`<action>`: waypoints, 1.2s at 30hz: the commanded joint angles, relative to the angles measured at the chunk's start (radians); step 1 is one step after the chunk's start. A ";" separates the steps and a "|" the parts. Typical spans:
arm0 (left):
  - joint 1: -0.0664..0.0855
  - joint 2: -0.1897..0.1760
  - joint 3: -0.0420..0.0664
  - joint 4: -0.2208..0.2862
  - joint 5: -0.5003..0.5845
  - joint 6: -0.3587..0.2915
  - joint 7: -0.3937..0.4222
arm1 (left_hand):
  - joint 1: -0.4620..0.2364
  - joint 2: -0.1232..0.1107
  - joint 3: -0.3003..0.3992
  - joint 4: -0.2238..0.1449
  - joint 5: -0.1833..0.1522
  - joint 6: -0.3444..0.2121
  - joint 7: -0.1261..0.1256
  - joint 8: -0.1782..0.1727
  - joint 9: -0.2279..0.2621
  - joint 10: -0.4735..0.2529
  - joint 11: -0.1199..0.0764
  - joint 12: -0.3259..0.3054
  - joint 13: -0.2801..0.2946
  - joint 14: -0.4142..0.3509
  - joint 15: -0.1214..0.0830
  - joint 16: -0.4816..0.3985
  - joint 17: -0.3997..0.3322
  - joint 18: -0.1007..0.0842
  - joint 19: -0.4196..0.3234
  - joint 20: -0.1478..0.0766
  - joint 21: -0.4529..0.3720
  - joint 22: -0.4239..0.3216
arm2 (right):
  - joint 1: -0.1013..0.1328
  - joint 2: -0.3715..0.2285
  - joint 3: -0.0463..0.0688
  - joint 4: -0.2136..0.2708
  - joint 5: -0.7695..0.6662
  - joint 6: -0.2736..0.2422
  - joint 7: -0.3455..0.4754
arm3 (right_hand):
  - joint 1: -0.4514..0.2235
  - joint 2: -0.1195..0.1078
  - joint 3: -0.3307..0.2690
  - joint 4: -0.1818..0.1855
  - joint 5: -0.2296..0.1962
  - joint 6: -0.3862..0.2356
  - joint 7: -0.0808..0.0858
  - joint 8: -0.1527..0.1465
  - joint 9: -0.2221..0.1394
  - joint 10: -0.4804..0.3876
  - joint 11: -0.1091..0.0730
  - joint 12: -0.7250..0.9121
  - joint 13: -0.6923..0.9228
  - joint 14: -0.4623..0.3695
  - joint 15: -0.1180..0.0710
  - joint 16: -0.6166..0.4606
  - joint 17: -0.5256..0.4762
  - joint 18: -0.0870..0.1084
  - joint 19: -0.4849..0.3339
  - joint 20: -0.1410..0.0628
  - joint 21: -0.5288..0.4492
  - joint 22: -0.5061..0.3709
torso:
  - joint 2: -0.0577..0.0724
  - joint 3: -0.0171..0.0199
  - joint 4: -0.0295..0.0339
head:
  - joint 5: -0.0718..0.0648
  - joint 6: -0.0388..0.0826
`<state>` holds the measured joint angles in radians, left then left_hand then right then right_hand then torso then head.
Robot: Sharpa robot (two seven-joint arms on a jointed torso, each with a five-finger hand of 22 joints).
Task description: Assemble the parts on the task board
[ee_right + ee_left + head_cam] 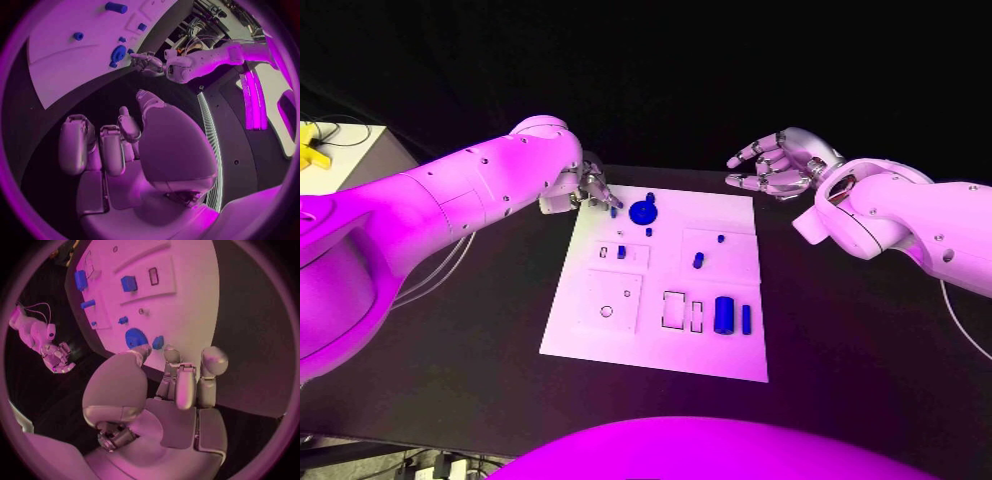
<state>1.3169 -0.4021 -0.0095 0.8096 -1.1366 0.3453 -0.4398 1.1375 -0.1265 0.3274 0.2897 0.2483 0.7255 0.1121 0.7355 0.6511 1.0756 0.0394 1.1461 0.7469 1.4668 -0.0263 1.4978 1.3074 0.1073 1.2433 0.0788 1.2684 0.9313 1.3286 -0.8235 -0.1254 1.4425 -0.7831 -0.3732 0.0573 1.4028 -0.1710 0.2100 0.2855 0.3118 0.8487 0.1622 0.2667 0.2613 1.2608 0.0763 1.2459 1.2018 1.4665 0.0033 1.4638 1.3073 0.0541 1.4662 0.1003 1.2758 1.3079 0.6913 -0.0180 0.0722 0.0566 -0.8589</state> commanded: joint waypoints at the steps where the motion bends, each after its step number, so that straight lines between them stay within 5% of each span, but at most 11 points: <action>1: -0.001 0.003 0.000 0.000 0.007 0.014 0.017 | 0.011 0.001 0.007 0.000 -0.001 0.002 0.002 0.001 -0.002 -0.005 0.001 0.002 -0.002 0.043 0.004 0.005 0.122 0.019 -0.006 0.005 -0.003 -0.002 | 0.000 0.001 0.000 0.000 -0.008 0.008 0.013 | -0.012 0.001 0.007 0.001 0.006 -0.008 0.002 0.006 0.001 -0.003 0.001 -0.006 -0.002 0.048 -0.005 -0.003 0.077 0.012 0.000 -0.002 -0.004 0.061 | 0.000 0.0000 0.0000 | 0.000 -0.001; 21: -0.002 0.000 0.000 0.002 0.046 0.030 0.014 | 0.056 0.040 0.053 -0.003 0.002 0.007 -0.001 -0.004 -0.013 -0.005 -0.002 0.005 -0.005 0.043 0.003 0.007 0.123 0.019 -0.006 0.006 0.000 0.002 | 0.000 0.005 0.000 -0.004 -0.008 0.010 0.013 | -0.012 0.001 0.009 0.000 0.010 -0.009 0.002 0.008 0.001 -0.003 0.001 -0.005 -0.002 0.048 -0.005 -0.004 0.076 0.012 0.000 -0.002 -0.004 0.061 | 0.001 -0.0008 0.0001 | 0.001 -0.010; 30: -0.002 -0.003 0.000 0.006 0.048 0.040 0.017 | 0.118 0.040 0.132 -0.012 0.002 0.007 -0.004 0.002 -0.016 -0.006 -0.006 0.007 -0.009 0.044 0.000 0.010 0.125 0.018 -0.007 0.003 0.003 0.007 | 0.000 0.004 0.000 -0.005 -0.007 0.005 0.017 | -0.013 0.001 0.010 0.000 0.010 -0.009 0.002 0.008 0.001 -0.004 0.001 -0.007 -0.004 0.047 -0.005 -0.006 0.073 0.014 -0.003 -0.002 -0.013 0.055 | 0.000 -0.0005 0.0014 | -0.006 -0.014; 36: -0.002 -0.007 0.000 0.013 0.051 0.040 0.021 | 0.153 0.022 0.247 -0.036 0.003 0.006 -0.012 0.033 0.005 0.004 -0.013 0.010 -0.010 0.047 -0.006 0.015 0.132 0.017 -0.004 -0.002 0.009 0.015 | 0.000 0.003 0.000 -0.006 -0.006 0.004 0.019 | -0.013 0.001 0.010 0.000 0.010 -0.009 0.002 0.008 0.001 -0.004 0.001 -0.007 -0.004 0.047 -0.005 -0.006 0.073 0.014 -0.003 -0.002 -0.013 0.055 | -0.001 -0.0001 0.0006 | -0.003 -0.014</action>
<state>1.3147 -0.4093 -0.0100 0.8189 -1.0970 0.3669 -0.4316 1.2825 -0.1056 0.5608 0.2590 0.2467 0.7309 0.1065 0.7603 0.6381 1.0766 0.0314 1.1531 0.7375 1.4667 -0.0264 1.5079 1.3074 0.1072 1.2398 0.0823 1.2731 0.9448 1.3286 -0.8202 -0.1255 1.4363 -0.7830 -0.3733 0.0604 1.4028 -0.1711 0.2155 0.2854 0.3177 0.8453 0.1656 0.2710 0.2613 1.2608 0.0763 1.2459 1.1987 1.4665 0.0033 1.4638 1.3073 0.0540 1.4662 0.1003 1.2662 1.3074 0.6915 -0.0183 0.0729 0.0522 -0.8726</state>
